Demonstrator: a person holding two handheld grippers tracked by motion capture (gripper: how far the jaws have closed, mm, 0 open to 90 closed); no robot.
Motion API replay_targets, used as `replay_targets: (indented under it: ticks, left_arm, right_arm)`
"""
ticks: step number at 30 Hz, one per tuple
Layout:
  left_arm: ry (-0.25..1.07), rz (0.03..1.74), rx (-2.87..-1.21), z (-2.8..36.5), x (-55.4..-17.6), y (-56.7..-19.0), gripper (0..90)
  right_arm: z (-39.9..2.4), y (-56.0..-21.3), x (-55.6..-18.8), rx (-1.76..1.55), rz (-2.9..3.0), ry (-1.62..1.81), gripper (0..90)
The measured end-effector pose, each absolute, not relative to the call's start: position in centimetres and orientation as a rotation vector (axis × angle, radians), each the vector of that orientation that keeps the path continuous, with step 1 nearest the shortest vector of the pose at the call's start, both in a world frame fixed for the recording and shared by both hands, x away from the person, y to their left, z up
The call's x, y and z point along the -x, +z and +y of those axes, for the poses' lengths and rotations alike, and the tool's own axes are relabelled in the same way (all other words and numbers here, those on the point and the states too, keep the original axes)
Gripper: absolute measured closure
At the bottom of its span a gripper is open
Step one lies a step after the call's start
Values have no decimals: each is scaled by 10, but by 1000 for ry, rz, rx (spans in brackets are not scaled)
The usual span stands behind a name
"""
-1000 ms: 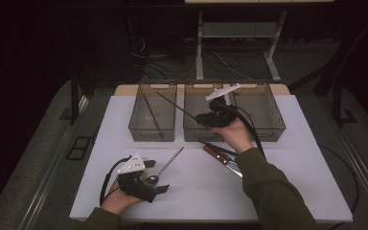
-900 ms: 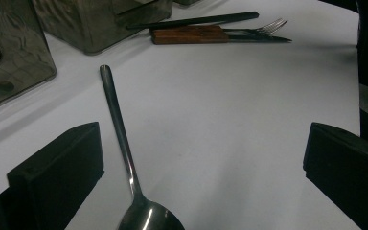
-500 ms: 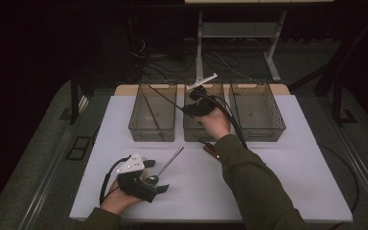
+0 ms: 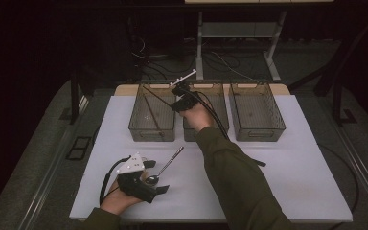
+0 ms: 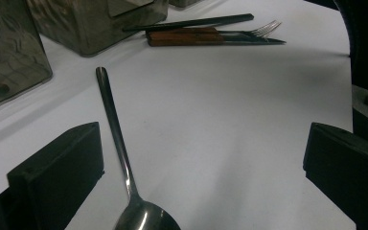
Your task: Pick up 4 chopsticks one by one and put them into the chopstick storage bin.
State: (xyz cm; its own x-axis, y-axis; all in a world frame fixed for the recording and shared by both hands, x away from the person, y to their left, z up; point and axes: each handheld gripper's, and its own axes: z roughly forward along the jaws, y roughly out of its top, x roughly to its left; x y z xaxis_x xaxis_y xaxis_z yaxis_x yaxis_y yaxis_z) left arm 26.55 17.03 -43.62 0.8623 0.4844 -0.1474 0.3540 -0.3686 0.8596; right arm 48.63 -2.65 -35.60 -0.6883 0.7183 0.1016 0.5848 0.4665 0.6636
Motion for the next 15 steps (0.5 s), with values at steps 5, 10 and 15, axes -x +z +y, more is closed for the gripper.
replay_targets:
  ticks: [5, 10, 15]
  left_arm:
    - [152, 613, -1990, 170, -265, -436, 0]
    - [148, 615, -1987, 170, -265, -436, 0]
    - [146, 611, -1987, 171, -265, -436, 0]
  right_arm:
    - [-17, -360, -494, -1174, 2508, 1017, 839]
    - [-9, -363, -500, -1185, 2505, 1004, 838]
    - [-4, -368, -504, -1204, 2502, 1008, 836]
